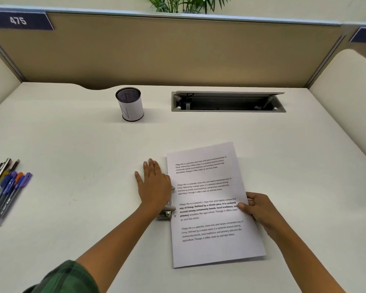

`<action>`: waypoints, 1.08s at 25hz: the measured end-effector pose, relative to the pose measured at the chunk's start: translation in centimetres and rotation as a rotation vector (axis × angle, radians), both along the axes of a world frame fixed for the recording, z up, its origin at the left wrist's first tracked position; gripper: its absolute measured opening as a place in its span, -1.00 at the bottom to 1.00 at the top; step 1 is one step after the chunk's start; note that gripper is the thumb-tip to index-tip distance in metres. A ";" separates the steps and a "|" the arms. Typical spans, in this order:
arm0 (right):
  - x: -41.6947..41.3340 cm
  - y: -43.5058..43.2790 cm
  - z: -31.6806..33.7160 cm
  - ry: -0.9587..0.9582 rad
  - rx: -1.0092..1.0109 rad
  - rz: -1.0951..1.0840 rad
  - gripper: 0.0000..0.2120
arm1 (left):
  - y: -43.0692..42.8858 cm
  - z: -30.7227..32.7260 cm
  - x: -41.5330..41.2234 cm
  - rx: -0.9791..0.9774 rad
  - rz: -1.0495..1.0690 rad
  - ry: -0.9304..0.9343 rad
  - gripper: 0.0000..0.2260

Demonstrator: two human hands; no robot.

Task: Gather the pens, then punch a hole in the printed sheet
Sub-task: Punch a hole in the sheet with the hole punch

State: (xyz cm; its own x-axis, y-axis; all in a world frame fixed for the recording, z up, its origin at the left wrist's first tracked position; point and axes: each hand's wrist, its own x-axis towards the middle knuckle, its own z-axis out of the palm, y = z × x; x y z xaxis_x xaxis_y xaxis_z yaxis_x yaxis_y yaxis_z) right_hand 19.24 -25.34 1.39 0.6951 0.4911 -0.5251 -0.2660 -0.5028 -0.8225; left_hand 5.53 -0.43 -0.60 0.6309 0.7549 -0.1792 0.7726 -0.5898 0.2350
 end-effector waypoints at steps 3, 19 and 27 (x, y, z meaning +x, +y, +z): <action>1.2 -1.5 0.3 -0.029 -0.022 -0.021 -0.73 | 0.1 -0.1 -0.2 0.004 -0.001 0.002 -0.51; 2.1 -4.2 3.8 -0.124 0.185 -0.200 -0.68 | -3.4 5.4 0.1 -0.517 -0.001 -0.895 -0.78; 1.5 -1.4 6.8 -0.333 0.405 -0.224 -0.70 | -5.2 8.3 1.3 -0.612 -0.076 -0.982 -0.85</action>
